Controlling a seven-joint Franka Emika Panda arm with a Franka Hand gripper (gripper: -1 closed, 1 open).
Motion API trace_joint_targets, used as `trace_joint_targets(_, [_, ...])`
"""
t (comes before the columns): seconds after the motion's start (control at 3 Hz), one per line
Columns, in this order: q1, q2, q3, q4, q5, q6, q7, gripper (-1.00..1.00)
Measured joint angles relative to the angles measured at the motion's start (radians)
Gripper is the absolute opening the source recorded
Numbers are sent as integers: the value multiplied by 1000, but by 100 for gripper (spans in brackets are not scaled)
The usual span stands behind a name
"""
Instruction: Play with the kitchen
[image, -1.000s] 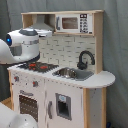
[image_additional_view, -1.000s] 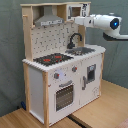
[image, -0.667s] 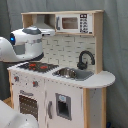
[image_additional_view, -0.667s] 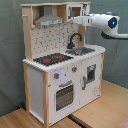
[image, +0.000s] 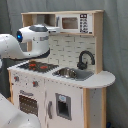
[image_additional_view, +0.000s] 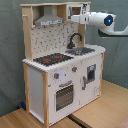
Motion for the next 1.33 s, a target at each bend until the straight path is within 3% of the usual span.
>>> trace_joint_targets(1.0, [-194, 79, 172, 140, 7, -20, 14, 100])
trace_joint_targets(1.33, [-199, 79, 174, 140, 8, -23, 16, 100])
